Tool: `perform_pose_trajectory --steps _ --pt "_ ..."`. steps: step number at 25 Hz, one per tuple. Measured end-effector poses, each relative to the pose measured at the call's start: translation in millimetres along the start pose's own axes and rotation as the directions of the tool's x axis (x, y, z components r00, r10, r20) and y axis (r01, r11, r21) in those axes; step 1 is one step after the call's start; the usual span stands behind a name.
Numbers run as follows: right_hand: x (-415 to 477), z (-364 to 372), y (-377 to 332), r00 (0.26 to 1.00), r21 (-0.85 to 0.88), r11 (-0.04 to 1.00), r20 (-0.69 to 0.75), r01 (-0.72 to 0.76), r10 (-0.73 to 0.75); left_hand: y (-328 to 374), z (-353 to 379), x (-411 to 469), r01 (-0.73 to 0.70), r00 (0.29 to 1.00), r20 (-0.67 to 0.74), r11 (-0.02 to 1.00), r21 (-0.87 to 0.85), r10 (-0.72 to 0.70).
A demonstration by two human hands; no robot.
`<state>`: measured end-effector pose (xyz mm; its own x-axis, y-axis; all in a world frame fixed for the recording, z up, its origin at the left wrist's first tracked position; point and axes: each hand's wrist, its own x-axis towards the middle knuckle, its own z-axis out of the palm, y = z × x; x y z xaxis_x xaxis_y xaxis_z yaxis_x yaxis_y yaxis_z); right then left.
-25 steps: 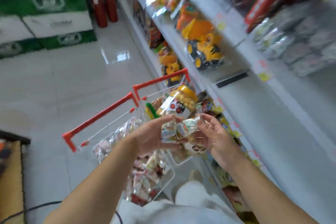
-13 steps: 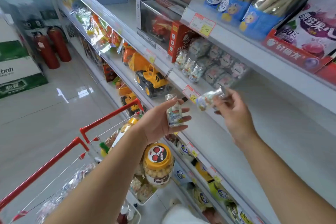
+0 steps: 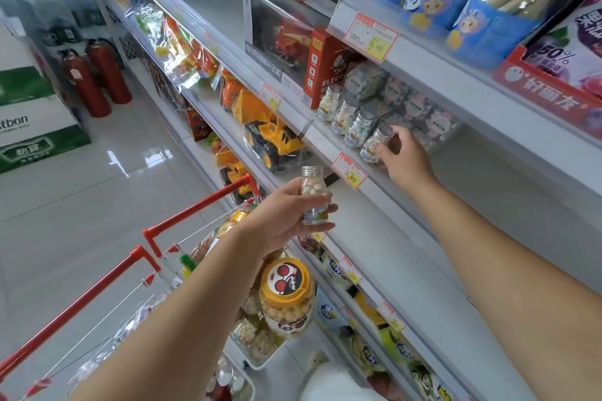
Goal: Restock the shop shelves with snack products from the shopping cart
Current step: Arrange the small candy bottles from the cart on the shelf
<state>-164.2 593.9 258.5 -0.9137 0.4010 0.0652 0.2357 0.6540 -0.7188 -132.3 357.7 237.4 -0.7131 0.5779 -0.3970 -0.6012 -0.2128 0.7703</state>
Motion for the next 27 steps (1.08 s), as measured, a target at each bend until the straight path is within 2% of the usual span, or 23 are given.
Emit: perform_pose_trajectory --steps 3,7,8,10,11,12,16,17,19,21,24,27 --pt "1.6 1.6 -4.1 0.997 0.119 0.990 0.042 -0.073 0.068 1.6 0.9 1.7 -0.005 1.000 -0.025 0.998 0.061 0.007" --pt "-50.5 -1.6 -14.4 0.983 0.175 0.984 -0.183 0.030 0.003 4.6 5.8 4.7 -0.014 1.000 0.001 0.983 0.184 0.014" --pt "-70.0 -1.2 -18.1 0.994 0.197 0.979 -0.106 0.045 -0.025 5.0 8.1 7.1 -0.019 1.000 0.021 0.966 0.259 0.014" --pt "-98.6 1.6 -24.7 0.975 0.305 0.950 0.224 -0.059 -0.011 5.5 15.6 14.0 -0.017 0.998 0.070 0.925 0.379 -0.010" --pt "-103.1 3.5 -21.7 0.949 0.341 0.932 0.316 -0.120 0.006 5.8 20.8 17.0 -0.013 0.996 0.089 0.911 0.412 -0.026" --pt "-102.5 3.1 -19.3 0.946 0.359 0.922 0.325 -0.143 0.020 6.3 26.5 20.1 -0.016 0.994 0.101 0.902 0.431 -0.030" --pt "-84.7 -9.8 -13.7 0.974 0.461 0.876 0.224 -0.144 0.042 12.1 41.8 31.1 -0.027 0.993 0.114 0.924 0.380 -0.017" --pt "-78.2 -14.5 -10.8 0.984 0.481 0.866 0.165 -0.138 0.065 13.1 42.5 32.7 -0.022 0.995 0.100 0.939 0.342 -0.013" --pt "-61.9 -25.1 -3.9 0.991 0.457 0.884 -0.042 -0.093 0.126 14.2 38.6 35.9 -0.027 0.999 0.038 0.953 0.301 0.016" --pt "-46.0 -30.6 5.8 0.974 0.327 0.944 -0.195 -0.043 0.112 13.3 29.7 38.7 -0.024 0.999 -0.027 0.955 0.294 0.033" --pt "-33.9 -22.6 16.7 0.981 0.130 0.991 -0.184 -0.044 0.067 10.3 19.5 41.3 -0.004 0.996 -0.080 0.961 0.275 0.027" --pt "-25.7 -12.8 25.5 0.982 0.165 0.983 -0.157 -0.080 0.106 8.9 18.4 39.4 0.004 0.995 -0.093 0.968 0.252 0.020"
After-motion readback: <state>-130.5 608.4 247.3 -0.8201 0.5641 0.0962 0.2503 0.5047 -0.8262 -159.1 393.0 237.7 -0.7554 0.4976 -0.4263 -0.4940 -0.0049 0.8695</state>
